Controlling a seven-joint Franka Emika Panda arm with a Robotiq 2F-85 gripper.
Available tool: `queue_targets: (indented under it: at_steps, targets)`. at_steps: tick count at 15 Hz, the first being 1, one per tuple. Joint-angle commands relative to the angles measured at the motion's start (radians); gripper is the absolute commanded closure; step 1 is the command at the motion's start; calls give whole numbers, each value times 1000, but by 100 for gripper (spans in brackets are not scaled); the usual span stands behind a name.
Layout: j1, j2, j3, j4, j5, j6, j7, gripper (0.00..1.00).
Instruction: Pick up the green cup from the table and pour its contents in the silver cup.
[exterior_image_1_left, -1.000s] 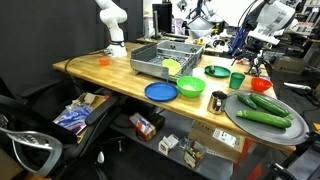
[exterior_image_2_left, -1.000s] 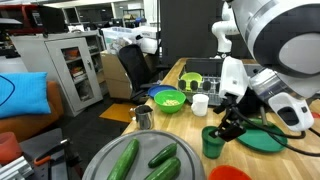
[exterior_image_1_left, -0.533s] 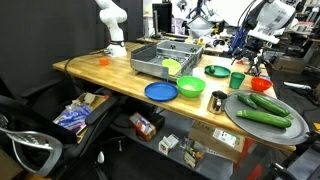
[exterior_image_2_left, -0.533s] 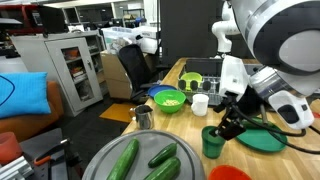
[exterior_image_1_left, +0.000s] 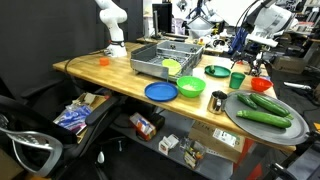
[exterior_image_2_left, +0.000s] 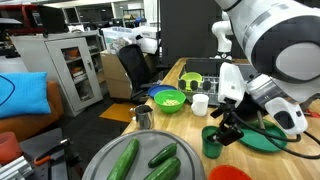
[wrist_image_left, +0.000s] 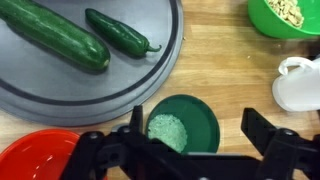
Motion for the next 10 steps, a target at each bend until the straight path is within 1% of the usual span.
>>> queue_targets:
  at_steps: [1, 3, 7, 10]
  targets:
    - [-25, 48, 14, 85, -27, -62, 7, 0]
    - [-40, 67, 23, 118, -16, -79, -5, 0]
    - [-53, 126, 30, 181, -15, -139, 10, 0]
    - [-53, 170, 31, 197, -16, -126, 0, 0]
